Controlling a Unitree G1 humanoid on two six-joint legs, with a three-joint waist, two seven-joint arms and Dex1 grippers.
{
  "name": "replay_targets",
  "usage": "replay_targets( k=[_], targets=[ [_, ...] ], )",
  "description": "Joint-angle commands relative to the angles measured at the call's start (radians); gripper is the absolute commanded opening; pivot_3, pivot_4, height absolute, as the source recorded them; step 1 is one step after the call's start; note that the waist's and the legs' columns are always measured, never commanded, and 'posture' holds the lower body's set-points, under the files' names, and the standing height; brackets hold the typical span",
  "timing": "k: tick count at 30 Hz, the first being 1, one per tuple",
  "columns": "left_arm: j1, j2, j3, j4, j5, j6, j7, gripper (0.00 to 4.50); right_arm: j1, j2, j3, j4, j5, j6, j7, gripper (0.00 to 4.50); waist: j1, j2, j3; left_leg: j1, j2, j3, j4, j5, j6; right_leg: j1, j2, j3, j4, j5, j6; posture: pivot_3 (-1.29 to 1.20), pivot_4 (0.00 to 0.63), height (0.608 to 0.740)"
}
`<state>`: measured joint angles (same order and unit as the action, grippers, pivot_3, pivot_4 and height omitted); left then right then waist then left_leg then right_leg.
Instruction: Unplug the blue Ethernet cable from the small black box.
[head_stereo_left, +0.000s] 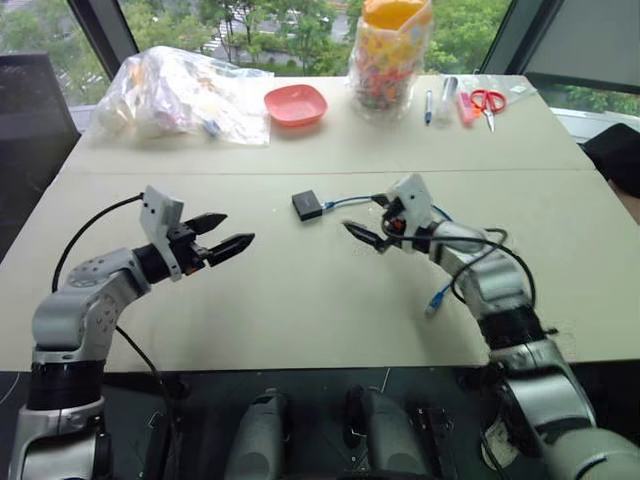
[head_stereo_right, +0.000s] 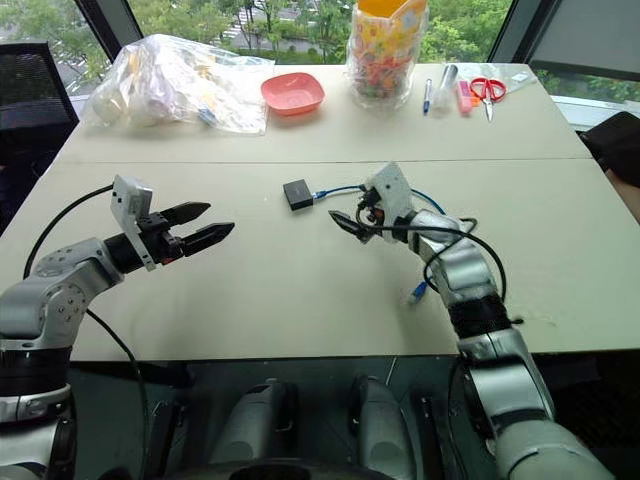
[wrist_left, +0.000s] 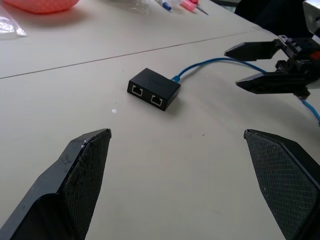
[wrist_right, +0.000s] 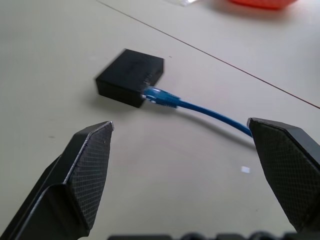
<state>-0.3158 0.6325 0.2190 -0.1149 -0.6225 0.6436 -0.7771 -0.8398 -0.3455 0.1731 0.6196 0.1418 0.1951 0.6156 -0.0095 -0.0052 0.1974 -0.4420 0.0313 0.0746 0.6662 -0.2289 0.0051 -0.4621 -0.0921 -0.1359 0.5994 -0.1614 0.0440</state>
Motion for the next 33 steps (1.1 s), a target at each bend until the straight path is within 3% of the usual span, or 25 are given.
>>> replay_targets(
  k=[1, 5, 10, 13, 19, 20, 24, 30, 33],
  targets=[
    [0.029, -0.009, 0.042, -0.063, -0.012, -0.016, 0.032, 4.44, -0.199, 0.057, 0.030, 0.380, -0.123, -0.212, -0.052, 4.50, -0.007, 0.000, 0.000, 0.000, 0.000, 0.000, 0.000, 0.000, 0.000, 0.000, 0.000, 0.000, 0.001, 0.000, 0.000, 0.00, 0.150, 0.740],
    [0.107, -0.041, 0.076, -0.153, -0.022, -0.013, 0.095, 4.44, -0.356, 0.140, 0.028, 0.667, -0.208, -0.263, -0.124, 4.50, -0.009, 0.000, 0.000, 0.000, 0.000, 0.001, -0.002, 0.000, 0.000, 0.000, 0.001, 0.002, 0.001, 0.002, -0.003, 0.00, 0.150, 0.740],
    [0.215, -0.080, 0.137, -0.274, -0.041, -0.005, 0.183, 4.44, -0.387, 0.218, 0.075, 0.754, -0.326, -0.219, -0.052, 4.50, -0.011, -0.001, -0.001, 0.003, 0.002, 0.002, -0.002, 0.000, -0.001, 0.001, 0.001, 0.004, 0.001, 0.002, -0.003, 0.00, 0.150, 0.740],
    [0.288, -0.092, 0.165, -0.347, -0.055, 0.004, 0.223, 4.50, -0.379, 0.245, 0.075, 0.763, -0.363, -0.190, 0.007, 3.58, -0.013, -0.001, -0.001, 0.011, 0.004, 0.002, -0.002, 0.000, -0.001, 0.006, 0.002, 0.008, 0.003, 0.000, -0.002, 0.00, 0.150, 0.740],
    [0.374, -0.102, 0.201, -0.420, -0.090, 0.015, 0.277, 4.50, -0.362, 0.283, 0.053, 0.761, -0.379, -0.158, 0.164, 0.40, -0.013, -0.001, -0.002, 0.019, 0.009, 0.003, -0.002, 0.000, -0.002, 0.011, 0.006, 0.010, 0.002, -0.001, -0.006, 0.00, 0.150, 0.740],
    [0.365, -0.098, 0.192, -0.412, -0.089, 0.014, 0.277, 4.50, -0.365, 0.286, 0.041, 0.760, -0.371, -0.151, 0.192, 0.07, -0.013, -0.001, -0.002, 0.019, 0.010, 0.004, -0.002, 0.000, -0.002, 0.011, 0.006, 0.010, 0.002, -0.001, -0.007, 0.00, 0.150, 0.740],
    [0.314, -0.084, 0.159, -0.375, -0.084, 0.014, 0.267, 4.50, -0.377, 0.283, 0.016, 0.752, -0.372, -0.153, 0.263, 0.07, -0.012, -0.001, -0.002, 0.019, 0.014, 0.004, -0.002, -0.001, -0.002, 0.011, 0.011, 0.010, 0.000, 0.000, -0.008, 0.00, 0.150, 0.740],
    [0.247, -0.074, 0.128, -0.309, -0.066, 0.003, 0.243, 4.50, -0.421, 0.251, -0.088, 0.737, -0.317, -0.185, 0.202, 0.07, -0.013, -0.001, -0.002, 0.017, 0.016, 0.006, -0.003, -0.001, -0.002, 0.008, 0.013, 0.011, 0.001, 0.001, -0.010, 0.00, 0.150, 0.740],
    [0.212, -0.066, 0.118, -0.275, -0.067, 0.000, 0.224, 4.50, -0.433, 0.188, -0.140, 0.718, -0.293, -0.234, 0.151, 0.81, -0.007, -0.001, -0.001, 0.014, 0.016, 0.008, -0.003, 0.000, -0.002, 0.004, 0.013, 0.012, 0.001, 0.002, -0.011, 0.00, 0.150, 0.740]
  ],
)
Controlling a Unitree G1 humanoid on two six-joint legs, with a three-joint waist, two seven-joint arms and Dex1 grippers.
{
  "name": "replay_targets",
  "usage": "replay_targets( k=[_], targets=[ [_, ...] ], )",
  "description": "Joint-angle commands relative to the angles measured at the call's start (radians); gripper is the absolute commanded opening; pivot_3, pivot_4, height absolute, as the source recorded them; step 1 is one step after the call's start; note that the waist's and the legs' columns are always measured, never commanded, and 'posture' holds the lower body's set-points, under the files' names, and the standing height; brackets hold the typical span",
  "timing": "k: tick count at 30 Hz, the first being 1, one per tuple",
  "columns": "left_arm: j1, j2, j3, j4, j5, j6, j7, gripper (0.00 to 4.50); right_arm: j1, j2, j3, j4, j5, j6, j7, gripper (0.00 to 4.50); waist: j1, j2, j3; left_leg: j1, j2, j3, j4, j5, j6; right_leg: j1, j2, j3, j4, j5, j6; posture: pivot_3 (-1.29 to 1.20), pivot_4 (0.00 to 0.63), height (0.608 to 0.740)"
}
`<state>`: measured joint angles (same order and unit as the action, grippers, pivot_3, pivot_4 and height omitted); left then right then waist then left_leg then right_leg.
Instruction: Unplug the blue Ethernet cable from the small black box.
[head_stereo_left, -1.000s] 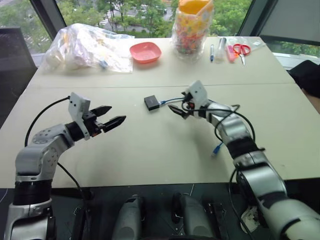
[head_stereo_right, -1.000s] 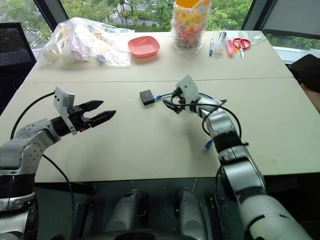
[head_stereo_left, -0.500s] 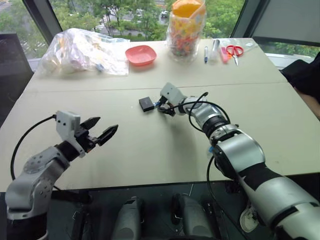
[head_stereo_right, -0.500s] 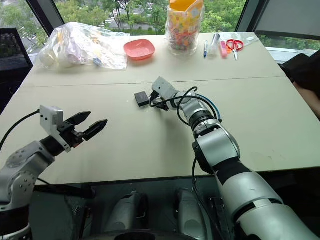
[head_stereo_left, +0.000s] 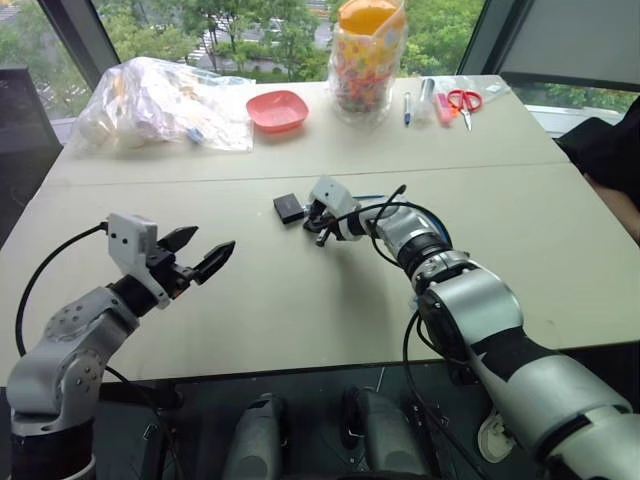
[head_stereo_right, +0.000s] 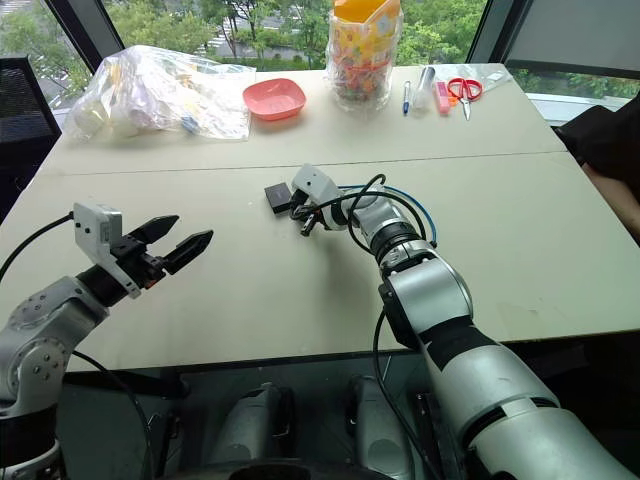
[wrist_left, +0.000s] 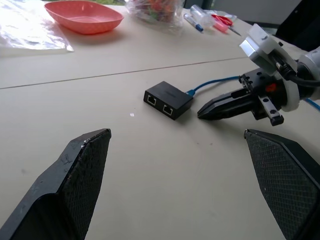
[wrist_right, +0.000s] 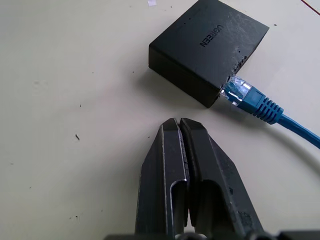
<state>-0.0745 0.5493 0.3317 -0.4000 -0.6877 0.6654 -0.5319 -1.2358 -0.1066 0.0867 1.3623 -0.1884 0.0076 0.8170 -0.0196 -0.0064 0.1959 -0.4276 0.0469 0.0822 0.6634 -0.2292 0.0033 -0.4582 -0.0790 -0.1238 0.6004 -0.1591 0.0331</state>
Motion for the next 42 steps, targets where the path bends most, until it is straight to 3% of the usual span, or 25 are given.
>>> replay_targets(
  k=[1, 6, 13, 19, 25, 29, 34, 42],
  targets=[
    [-0.038, 0.022, 0.003, 0.025, 0.000, -0.025, -0.031, 4.50, -0.038, -0.071, -0.074, -0.031, 0.050, -0.054, -0.086, 1.32, 0.007, 0.000, 0.000, -0.001, 0.000, 0.000, 0.000, 0.000, 0.000, -0.001, 0.000, 0.000, 0.000, 0.000, 0.000, 0.00, 0.150, 0.740],
    [-0.090, 0.036, -0.033, 0.112, 0.019, -0.043, -0.091, 4.50, -0.005, -0.119, -0.086, -0.043, 0.045, -0.126, -0.110, 3.87, 0.004, 0.000, 0.000, -0.002, -0.001, 0.002, 0.000, 0.000, 0.000, -0.001, -0.001, 0.001, -0.003, 0.000, 0.000, 0.00, 0.150, 0.740],
    [-0.145, 0.017, -0.060, 0.142, 0.043, -0.065, -0.090, 4.50, -0.033, -0.069, -0.069, -0.016, 0.011, -0.105, -0.215, 3.87, -0.005, 0.000, 0.000, -0.002, 0.000, 0.003, -0.001, 0.000, 0.000, -0.003, 0.002, 0.002, 0.000, 0.002, 0.003, 0.00, 0.150, 0.740],
    [-0.040, -0.011, -0.028, 0.044, 0.030, -0.057, -0.040, 4.50, -0.063, 0.014, -0.127, 0.005, 0.021, -0.029, -0.475, 3.87, -0.003, 0.000, 0.000, -0.002, 0.002, 0.004, -0.001, 0.000, 0.000, -0.004, 0.002, 0.003, -0.001, 0.002, 0.002, 0.00, 0.150, 0.740],
    [0.026, -0.029, -0.001, -0.050, 0.004, -0.037, 0.023, 4.50, -0.045, 0.059, -0.069, 0.021, -0.077, 0.042, -0.630, 3.87, 0.005, 0.000, 0.000, -0.002, 0.001, 0.003, -0.001, 0.000, 0.000, -0.003, 0.000, 0.003, -0.002, 0.001, -0.001, 0.00, 0.150, 0.740],
    [0.064, -0.039, 0.012, -0.116, -0.017, -0.014, 0.069, 4.50, -0.009, 0.095, 0.027, 0.031, -0.169, 0.083, -0.498, 3.87, 0.001, -0.001, 0.000, -0.002, 0.000, 0.004, -0.001, 0.000, 0.000, -0.003, -0.001, 0.003, -0.003, 0.001, -0.001, 0.00, 0.150, 0.740],
    [0.092, -0.034, 0.029, -0.139, -0.042, 0.002, 0.089, 4.50, -0.014, 0.079, 0.140, 0.029, -0.257, 0.062, -0.207, 3.87, -0.015, -0.001, -0.002, 0.001, 0.002, 0.003, -0.001, 0.000, 0.000, -0.001, 0.001, 0.003, -0.002, 0.000, -0.001, 0.00, 0.150, 0.740],
    [-0.012, -0.039, -0.044, -0.033, -0.007, -0.020, 0.057, 4.50, -0.062, 0.043, -0.021, 0.005, -0.106, 0.062, -0.163, 3.87, -0.022, -0.001, -0.002, 0.001, 0.002, 0.002, -0.001, 0.000, 0.000, -0.001, 0.002, 0.003, -0.002, 0.000, -0.001, 0.00, 0.150, 0.740]
  ],
)
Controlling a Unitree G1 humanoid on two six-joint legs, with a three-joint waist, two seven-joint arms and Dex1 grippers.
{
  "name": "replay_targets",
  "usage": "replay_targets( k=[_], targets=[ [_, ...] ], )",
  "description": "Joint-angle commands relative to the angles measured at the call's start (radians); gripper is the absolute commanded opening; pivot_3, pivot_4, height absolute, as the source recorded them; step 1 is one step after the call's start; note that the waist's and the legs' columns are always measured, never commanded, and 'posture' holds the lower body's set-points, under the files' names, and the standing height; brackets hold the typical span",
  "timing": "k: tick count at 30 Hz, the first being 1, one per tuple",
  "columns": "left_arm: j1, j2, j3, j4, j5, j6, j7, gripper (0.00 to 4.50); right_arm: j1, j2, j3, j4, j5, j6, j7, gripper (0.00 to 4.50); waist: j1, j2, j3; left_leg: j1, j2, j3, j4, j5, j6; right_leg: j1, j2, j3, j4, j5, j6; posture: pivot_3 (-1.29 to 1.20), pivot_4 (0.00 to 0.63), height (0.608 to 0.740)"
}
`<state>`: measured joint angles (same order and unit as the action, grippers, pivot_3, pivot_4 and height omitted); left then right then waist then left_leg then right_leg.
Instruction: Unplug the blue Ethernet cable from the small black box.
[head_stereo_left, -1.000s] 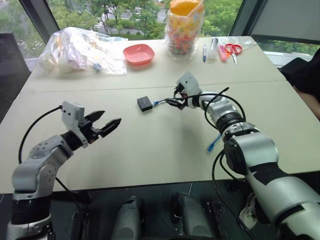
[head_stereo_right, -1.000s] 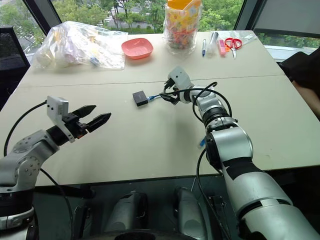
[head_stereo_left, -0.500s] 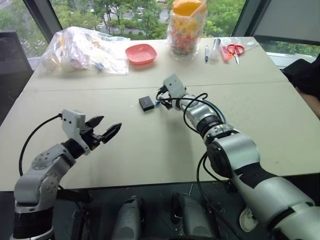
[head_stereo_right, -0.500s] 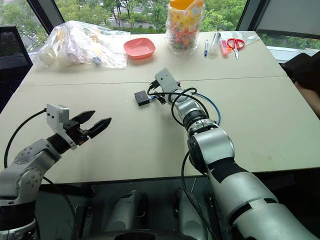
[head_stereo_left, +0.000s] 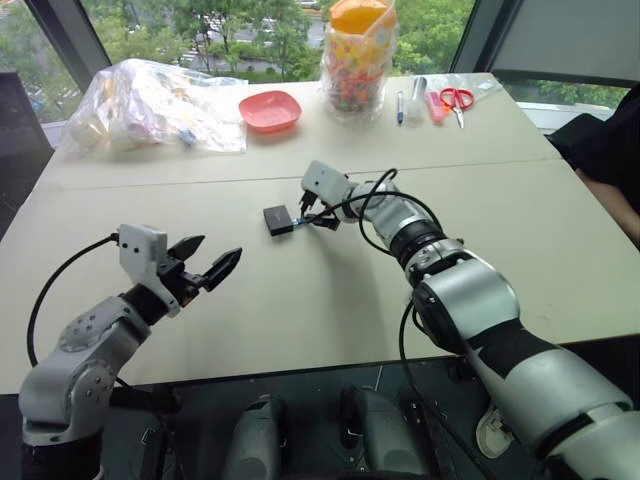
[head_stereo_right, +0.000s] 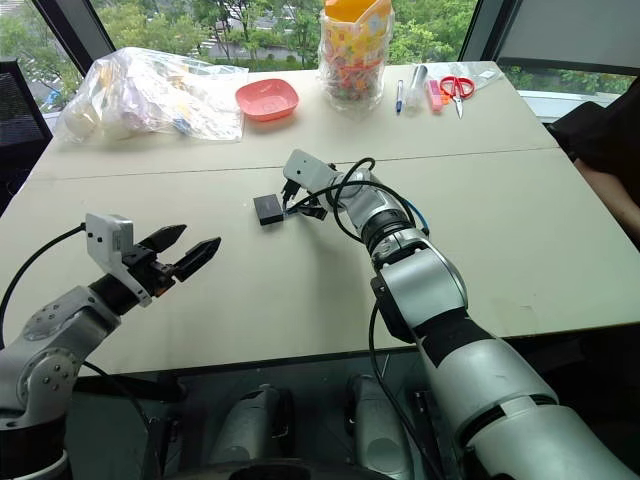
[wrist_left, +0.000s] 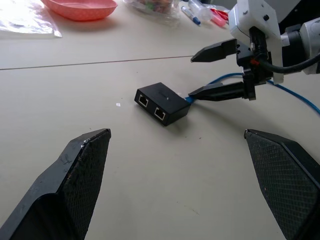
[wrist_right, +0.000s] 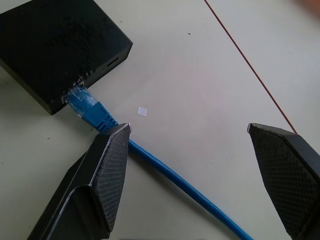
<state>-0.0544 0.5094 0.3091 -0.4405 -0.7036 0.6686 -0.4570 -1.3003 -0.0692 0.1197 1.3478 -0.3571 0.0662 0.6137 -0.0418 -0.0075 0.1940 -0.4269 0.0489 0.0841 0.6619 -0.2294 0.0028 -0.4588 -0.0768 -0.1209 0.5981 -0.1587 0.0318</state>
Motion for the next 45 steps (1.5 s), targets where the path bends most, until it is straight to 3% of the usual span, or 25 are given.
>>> replay_targets(
  k=[1, 4, 9, 15, 22, 28, 31, 34, 37, 39, 45],
  targets=[
    [-0.040, 0.002, -0.027, 0.017, 0.012, -0.025, -0.021, 4.50, -0.002, 0.003, -0.073, 0.018, 0.081, -0.002, 0.064, 3.87, -0.001, 0.000, 0.000, 0.000, 0.000, 0.000, 0.000, 0.000, 0.000, 0.000, 0.000, 0.000, 0.000, 0.000, 0.000, 0.00, 0.150, 0.740],
    [-0.065, 0.005, -0.040, 0.047, 0.025, -0.034, -0.035, 4.50, -0.010, -0.016, -0.122, 0.009, 0.140, -0.057, 0.214, 3.87, -0.002, 0.000, 0.001, -0.001, -0.001, 0.002, -0.001, 0.000, 0.000, -0.002, 0.000, 0.001, 0.000, 0.000, 0.001, 0.00, 0.150, 0.740],
    [-0.061, 0.009, -0.020, 0.055, 0.002, -0.031, -0.056, 4.50, -0.004, -0.033, -0.128, 0.011, 0.154, -0.061, 0.275, 3.87, 0.000, 0.000, 0.001, -0.001, -0.001, 0.002, -0.002, 0.000, 0.000, -0.003, 0.000, 0.000, 0.000, 0.001, 0.002, 0.00, 0.150, 0.740],
    [0.059, 0.120, 0.098, -0.045, -0.148, 0.051, -0.155, 4.50, -0.016, -0.026, -0.142, 0.008, 0.178, -0.078, 0.340, 3.87, -0.002, -0.001, 0.002, -0.001, 0.000, 0.002, -0.004, 0.000, 0.000, -0.004, 0.000, 0.001, 0.000, 0.000, 0.000, 0.00, 0.150, 0.740],
    [0.121, 0.227, 0.211, -0.116, -0.278, 0.129, -0.173, 4.50, 0.010, 0.025, -0.039, 0.019, 0.078, -0.135, 0.229, 3.87, -0.001, 0.000, 0.002, -0.002, 0.000, 0.001, -0.004, 0.000, -0.001, -0.004, -0.001, 0.000, -0.001, 0.000, 0.000, 0.00, 0.150, 0.740],
    [0.196, 0.187, 0.251, -0.230, -0.303, 0.125, -0.046, 4.50, 0.041, 0.076, 0.045, 0.038, -0.021, -0.095, 0.081, 3.87, -0.003, -0.001, 0.002, -0.002, -0.001, 0.002, -0.005, -0.002, -0.003, -0.004, -0.002, 0.001, -0.003, 0.000, 0.000, 0.00, 0.150, 0.740],
    [0.259, 0.158, 0.287, -0.300, -0.330, 0.121, 0.022, 4.50, 0.059, 0.077, 0.076, 0.044, -0.047, -0.070, 0.143, 2.96, -0.003, 0.000, 0.002, 0.000, -0.001, 0.002, -0.005, -0.002, -0.004, -0.003, -0.002, 0.002, -0.003, 0.000, -0.001, 0.00, 0.150, 0.740],
    [0.304, 0.153, 0.314, -0.326, -0.351, 0.112, 0.046, 4.50, 0.064, 0.076, 0.072, 0.043, -0.030, -0.043, 0.240, 1.34, 0.000, 0.000, 0.001, 0.001, 0.000, 0.001, -0.005, -0.003, -0.005, -0.002, -0.001, 0.001, -0.003, 0.000, -0.001, 0.00, 0.150, 0.740],
    [0.292, 0.170, 0.305, -0.293, -0.340, 0.099, 0.046, 4.50, 0.065, 0.068, 0.061, 0.038, -0.017, -0.029, 0.293, 0.02, -0.001, 0.004, -0.002, 0.001, 0.002, -0.001, -0.005, -0.003, -0.005, -0.001, 0.000, -0.001, -0.009, 0.000, -0.002, 0.00, 0.150, 0.740],
    [0.247, 0.191, 0.296, -0.248, -0.341, 0.091, 0.026, 4.50, 0.059, 0.057, 0.040, 0.030, 0.000, -0.046, 0.267, 0.02, -0.001, 0.003, -0.004, -0.001, 0.005, -0.002, -0.010, -0.003, -0.005, 0.003, 0.004, -0.003, -0.020, 0.001, -0.002, 0.00, 0.150, 0.740],
    [0.013, 0.278, 0.209, 0.008, -0.280, 0.059, -0.112, 4.50, -0.002, -0.010, 0.023, -0.019, 0.006, -0.278, 0.058, 0.02, 0.005, 0.002, -0.003, -0.001, 0.001, 0.000, -0.013, -0.002, -0.005, -0.002, 0.003, -0.002, -0.015, 0.001, -0.002, 0.00, 0.150, 0.740]
  ],
)
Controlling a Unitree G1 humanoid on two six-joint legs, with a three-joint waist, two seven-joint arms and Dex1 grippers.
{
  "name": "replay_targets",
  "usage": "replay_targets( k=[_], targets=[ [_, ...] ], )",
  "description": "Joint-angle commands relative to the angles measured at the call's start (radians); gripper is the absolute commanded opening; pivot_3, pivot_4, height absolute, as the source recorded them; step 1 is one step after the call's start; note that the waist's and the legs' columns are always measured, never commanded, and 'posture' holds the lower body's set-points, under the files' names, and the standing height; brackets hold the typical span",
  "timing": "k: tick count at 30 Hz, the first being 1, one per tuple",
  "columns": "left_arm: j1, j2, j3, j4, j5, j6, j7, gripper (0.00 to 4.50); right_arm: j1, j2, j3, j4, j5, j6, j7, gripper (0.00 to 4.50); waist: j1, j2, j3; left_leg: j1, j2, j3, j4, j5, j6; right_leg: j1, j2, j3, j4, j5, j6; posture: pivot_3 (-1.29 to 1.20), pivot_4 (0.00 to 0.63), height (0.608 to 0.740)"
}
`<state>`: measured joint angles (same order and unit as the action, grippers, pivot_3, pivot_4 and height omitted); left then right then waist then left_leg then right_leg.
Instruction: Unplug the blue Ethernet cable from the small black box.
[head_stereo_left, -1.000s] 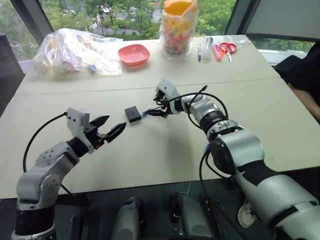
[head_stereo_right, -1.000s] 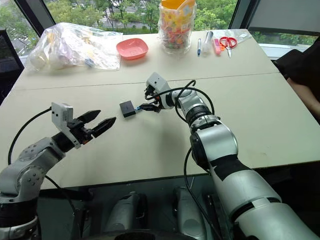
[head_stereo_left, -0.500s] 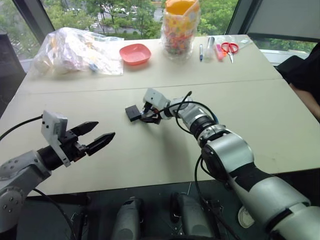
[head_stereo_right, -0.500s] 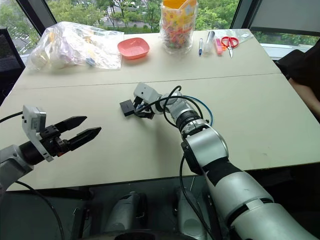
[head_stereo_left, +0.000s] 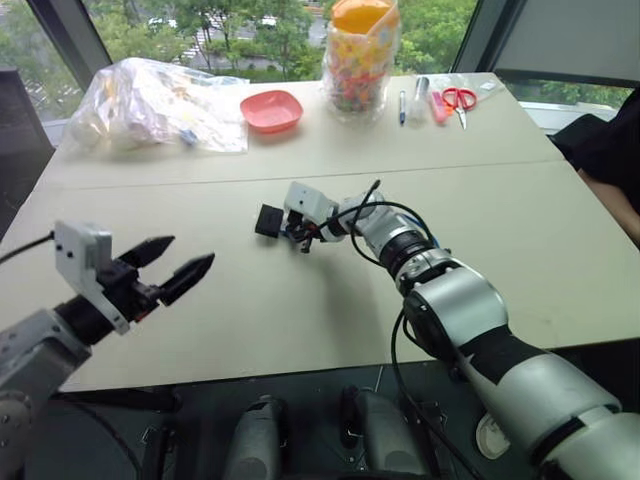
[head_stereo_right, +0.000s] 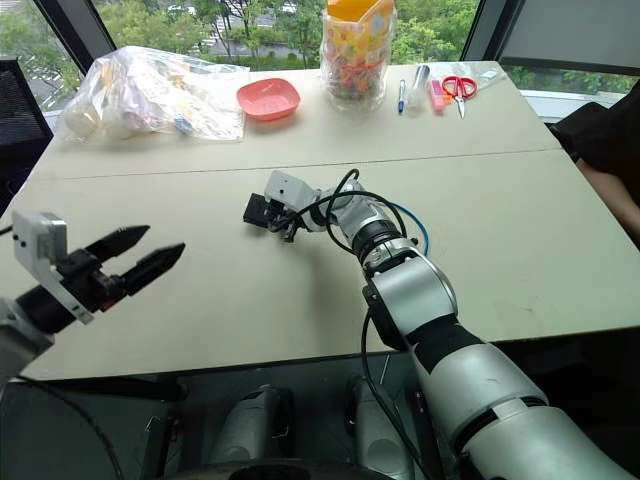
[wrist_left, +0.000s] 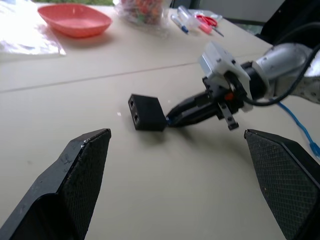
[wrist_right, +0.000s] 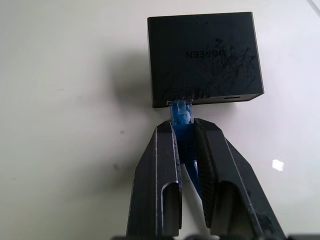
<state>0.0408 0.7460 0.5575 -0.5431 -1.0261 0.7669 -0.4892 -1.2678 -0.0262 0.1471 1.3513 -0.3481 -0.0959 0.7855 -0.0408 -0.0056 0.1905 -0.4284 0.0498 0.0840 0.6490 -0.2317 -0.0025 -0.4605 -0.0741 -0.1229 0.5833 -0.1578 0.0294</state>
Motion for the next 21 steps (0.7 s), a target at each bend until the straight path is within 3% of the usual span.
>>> replay_targets(
  k=[1, 6, 9, 13, 17, 21],
  targets=[
    [-0.146, 0.060, -0.070, 0.184, 0.062, -0.049, -0.121, 4.50, -0.044, -0.072, 0.011, -0.038, -0.018, -0.174, -0.155, 0.02, 0.004, 0.000, 0.001, -0.002, -0.001, 0.000, -0.001, 0.002, 0.001, -0.001, 0.000, 0.000, 0.001, 0.000, 0.000, 0.00, 0.150, 0.740],
    [-0.568, 0.093, -0.287, 0.644, 0.203, -0.111, -0.407, 4.50, -0.018, -0.198, 0.085, -0.184, -0.070, -0.473, -0.245, 0.02, 0.021, -0.003, 0.002, -0.009, -0.005, 0.005, -0.001, 0.005, -0.002, -0.009, -0.001, 0.001, 0.004, 0.002, 0.005, 0.00, 0.150, 0.740],
    [-0.855, 0.010, -0.408, 1.003, 0.341, -0.213, -0.538, 4.50, 0.064, -0.264, 0.099, -0.320, -0.046, -0.582, -0.209, 0.02, 0.027, -0.004, 0.002, -0.009, -0.006, 0.007, 0.000, 0.006, -0.003, -0.011, -0.001, 0.002, 0.009, 0.002, 0.006, 0.00, 0.150, 0.740],
    [-1.118, -0.113, -0.482, 1.374, 0.455, -0.305, -0.716, 4.50, 0.140, -0.324, 0.097, -0.474, -0.032, -0.589, -0.202, 0.02, 0.026, -0.005, 0.002, -0.007, -0.006, 0.008, 0.000, 0.007, -0.004, -0.009, -0.001, 0.003, 0.011, 0.002, 0.006, 0.00, 0.150, 0.740],
    [-1.274, -0.196, -0.470, 1.602, 0.514, -0.358, -0.798, 4.50, 0.187, -0.351, 0.089, -0.593, -0.015, -0.542, -0.197, 0.02, 0.018, -0.008, 0.004, -0.007, -0.006, 0.009, 0.002, 0.008, -0.005, -0.009, -0.001, 0.003, 0.012, 0.002, 0.006, 0.00, 0.150, 0.740],
    [-1.347, -0.254, -0.465, 1.705, 0.563, -0.396, -0.849, 4.50, 0.224, -0.372, 0.091, -0.695, -0.008, -0.486, -0.194, 0.02, 0.003, -0.008, 0.004, -0.006, -0.005, 0.009, 0.002, 0.008, -0.005, -0.010, 0.000, 0.003, 0.014, 0.001, 0.006, 0.00, 0.150, 0.740]
  ],
)
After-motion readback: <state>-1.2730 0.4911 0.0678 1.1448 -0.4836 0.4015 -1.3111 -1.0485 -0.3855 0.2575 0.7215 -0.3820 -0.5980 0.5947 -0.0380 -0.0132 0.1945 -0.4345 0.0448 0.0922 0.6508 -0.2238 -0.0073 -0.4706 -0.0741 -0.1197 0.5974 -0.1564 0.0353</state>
